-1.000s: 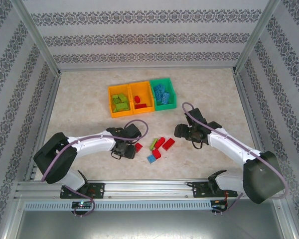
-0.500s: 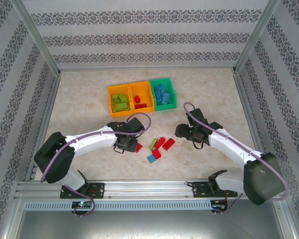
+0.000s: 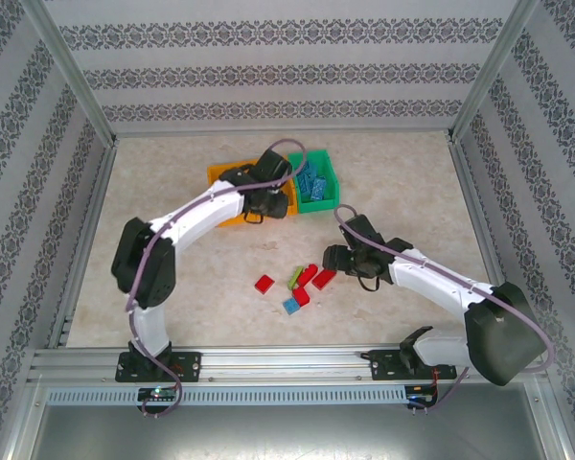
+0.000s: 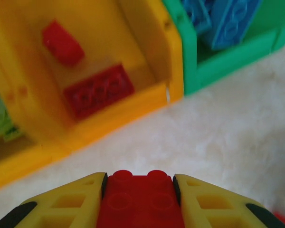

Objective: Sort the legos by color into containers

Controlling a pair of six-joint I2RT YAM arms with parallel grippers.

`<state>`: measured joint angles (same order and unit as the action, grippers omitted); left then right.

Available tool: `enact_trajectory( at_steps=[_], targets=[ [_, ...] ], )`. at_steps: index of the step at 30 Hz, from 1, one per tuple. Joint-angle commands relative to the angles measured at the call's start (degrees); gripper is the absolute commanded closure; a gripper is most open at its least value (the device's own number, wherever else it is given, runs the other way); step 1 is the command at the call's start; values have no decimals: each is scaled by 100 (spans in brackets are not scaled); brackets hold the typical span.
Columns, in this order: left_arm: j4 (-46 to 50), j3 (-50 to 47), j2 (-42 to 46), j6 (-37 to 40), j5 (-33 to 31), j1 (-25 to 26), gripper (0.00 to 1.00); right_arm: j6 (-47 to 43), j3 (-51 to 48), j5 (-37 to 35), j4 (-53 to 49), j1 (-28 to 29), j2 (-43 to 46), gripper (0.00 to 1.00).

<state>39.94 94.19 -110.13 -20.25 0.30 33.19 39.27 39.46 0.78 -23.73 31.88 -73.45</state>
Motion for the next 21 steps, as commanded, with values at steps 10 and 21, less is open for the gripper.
enact_trajectory(
  at_steps=[10,21],
  targets=[
    [606,2223,-1852,342,509,-672,65,351,162,-443,114,579,9,30],
    [763,2365,-2036,243,325,-714,35,-147,1192,-314,-114,1397,-918,36]
  ],
)
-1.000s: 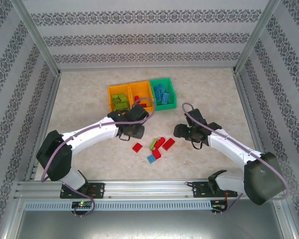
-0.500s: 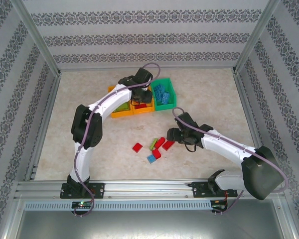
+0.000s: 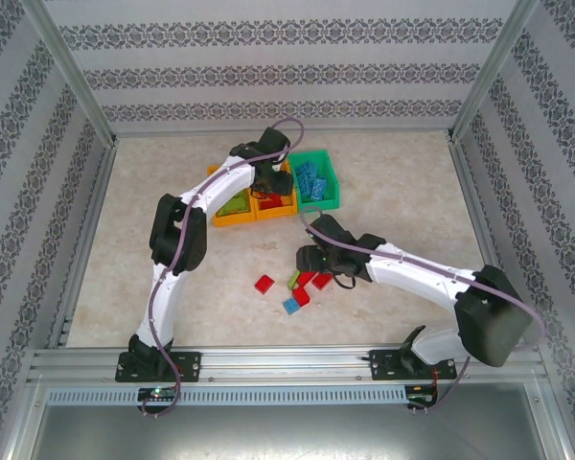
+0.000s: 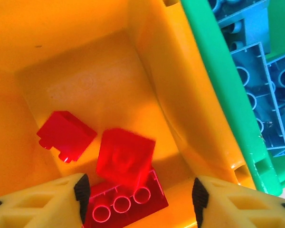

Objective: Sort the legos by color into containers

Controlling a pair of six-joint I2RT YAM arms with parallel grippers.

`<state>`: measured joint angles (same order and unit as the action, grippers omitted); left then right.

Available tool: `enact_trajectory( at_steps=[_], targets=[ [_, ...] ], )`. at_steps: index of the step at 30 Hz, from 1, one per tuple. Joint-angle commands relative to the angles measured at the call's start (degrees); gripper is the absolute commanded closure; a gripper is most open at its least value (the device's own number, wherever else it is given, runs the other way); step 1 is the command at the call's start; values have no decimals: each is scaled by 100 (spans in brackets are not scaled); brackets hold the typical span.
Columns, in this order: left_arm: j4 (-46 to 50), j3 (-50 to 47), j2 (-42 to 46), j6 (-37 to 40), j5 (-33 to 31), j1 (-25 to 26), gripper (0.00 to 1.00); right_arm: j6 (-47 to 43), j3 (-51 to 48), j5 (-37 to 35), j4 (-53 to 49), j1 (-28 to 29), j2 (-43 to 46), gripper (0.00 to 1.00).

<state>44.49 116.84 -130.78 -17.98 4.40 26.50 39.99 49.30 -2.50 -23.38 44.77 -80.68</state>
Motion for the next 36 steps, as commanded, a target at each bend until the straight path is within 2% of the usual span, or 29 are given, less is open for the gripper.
enact_trajectory(
  at_steps=[1,3,4,6,16,28,36],
  targets=[
    [305,26,105,2,-79,-42,33,-213,229,147,-137,120,-257,36],
    [214,-208,344,-56,-65,-47,27,-174,229,350,-80,167,-305,37],
    [143,-358,510,-95,-55,-45,20,-139,238,458,-57,197,-305,37],
    [-15,-621,819,-150,-10,-47,0,-57,260,642,-44,272,-293,37],
    [-420,-1507,2031,-268,417,-43,0,139,496,1139,-158,598,-749,39],
    [-727,-2804,2916,-444,104,-90,0,124,908,1347,-72,667,-1523,39],
    [-863,-3461,3445,-548,46,-287,0,22,1585,1279,79,660,-2174,37]
  ],
)
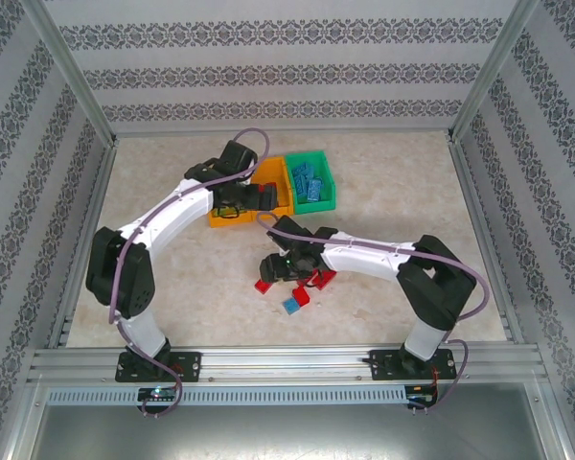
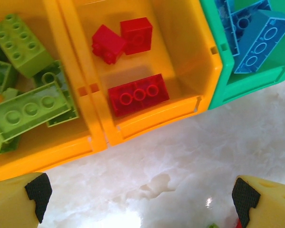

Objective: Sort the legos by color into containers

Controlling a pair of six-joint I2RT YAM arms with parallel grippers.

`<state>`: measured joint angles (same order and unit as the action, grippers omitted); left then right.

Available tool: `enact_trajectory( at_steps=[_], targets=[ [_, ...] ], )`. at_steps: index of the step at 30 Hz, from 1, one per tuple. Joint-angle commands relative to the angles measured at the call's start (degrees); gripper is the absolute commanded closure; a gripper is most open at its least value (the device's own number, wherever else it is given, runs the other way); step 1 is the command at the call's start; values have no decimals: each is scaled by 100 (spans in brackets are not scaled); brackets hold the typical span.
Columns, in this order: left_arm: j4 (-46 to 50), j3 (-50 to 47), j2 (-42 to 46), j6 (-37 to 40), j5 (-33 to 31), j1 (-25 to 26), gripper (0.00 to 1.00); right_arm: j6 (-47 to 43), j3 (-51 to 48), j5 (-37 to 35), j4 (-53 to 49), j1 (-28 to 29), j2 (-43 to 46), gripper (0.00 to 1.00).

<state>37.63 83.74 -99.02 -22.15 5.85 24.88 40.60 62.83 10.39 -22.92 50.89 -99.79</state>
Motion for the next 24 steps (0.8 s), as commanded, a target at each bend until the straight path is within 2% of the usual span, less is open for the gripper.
enact_trajectory(
  at_steps=[1,6,16,24],
  targets=[
    [-183,-231,336,-132,-113,-149,1,-75,344,-12,29,43,-347,37],
    [-238,-682,724,-193,-215,-311,1,-123,701,-12,15,-18,-555,37],
    [-304,-1427,1375,-270,-365,-451,1,-485,615,-255,-431,-22,10,34],
    [-375,-1689,1482,-335,-354,-461,1,-586,587,-862,-839,-64,49,26]
  ],
)
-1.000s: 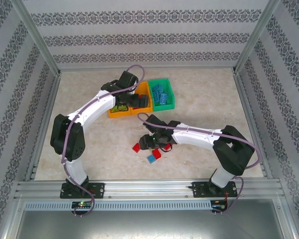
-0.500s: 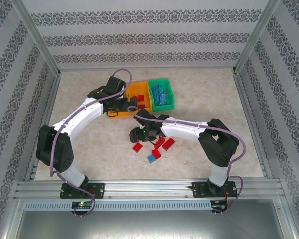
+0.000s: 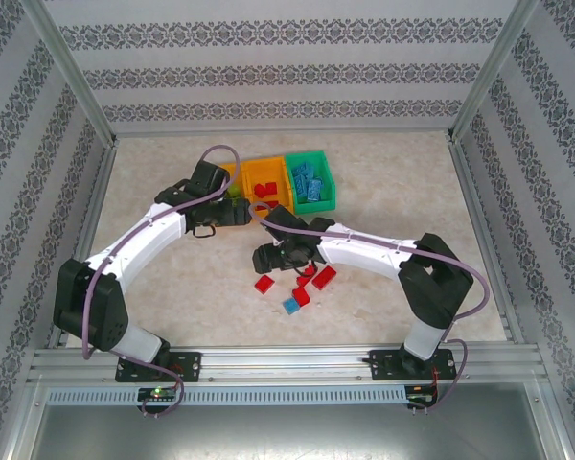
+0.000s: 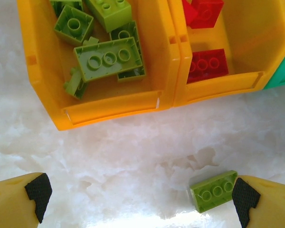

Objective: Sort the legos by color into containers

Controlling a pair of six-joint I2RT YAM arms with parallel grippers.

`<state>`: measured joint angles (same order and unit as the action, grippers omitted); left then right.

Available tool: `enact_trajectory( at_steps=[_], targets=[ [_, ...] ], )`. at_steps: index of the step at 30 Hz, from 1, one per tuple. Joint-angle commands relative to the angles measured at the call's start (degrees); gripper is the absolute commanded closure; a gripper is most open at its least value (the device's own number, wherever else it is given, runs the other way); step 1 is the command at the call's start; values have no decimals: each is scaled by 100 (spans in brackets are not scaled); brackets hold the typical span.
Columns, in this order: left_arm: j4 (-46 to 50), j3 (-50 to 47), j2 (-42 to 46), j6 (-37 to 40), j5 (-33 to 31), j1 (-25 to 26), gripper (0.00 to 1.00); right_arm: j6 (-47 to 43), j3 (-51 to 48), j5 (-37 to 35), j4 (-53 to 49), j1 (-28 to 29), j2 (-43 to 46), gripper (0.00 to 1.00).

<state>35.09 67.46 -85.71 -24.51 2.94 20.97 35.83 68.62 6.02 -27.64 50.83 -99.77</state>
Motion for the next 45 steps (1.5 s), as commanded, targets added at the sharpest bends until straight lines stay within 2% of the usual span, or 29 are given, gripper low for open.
enact_trajectory(
  at_steps=[1,7,12,17,33,40,45],
  targets=[
    [-128,-86,159,-104,-60,-71,1,-87,19,-423,-418,-102,-20,25],
    [-117,-269,290,-111,-114,-109,1,-568,205,-531,-559,-168,-265,23],
    [-115,-408,384,-141,-109,-123,1,-742,602,-301,-798,-362,-529,15],
    [-125,-522,479,-199,-174,-135,1,-795,921,-370,-978,-296,-856,2],
    [31,-731,720,-315,-479,-238,1,-629,1706,-938,-1385,-69,-1757,2],
    [84,-979,888,-383,-479,-365,1,-475,1927,-1223,-1501,-73,-2086,11],
    [142,-1132,1034,-388,-496,-426,1,-374,2104,-1152,-1615,-64,-2349,16]
  ],
)
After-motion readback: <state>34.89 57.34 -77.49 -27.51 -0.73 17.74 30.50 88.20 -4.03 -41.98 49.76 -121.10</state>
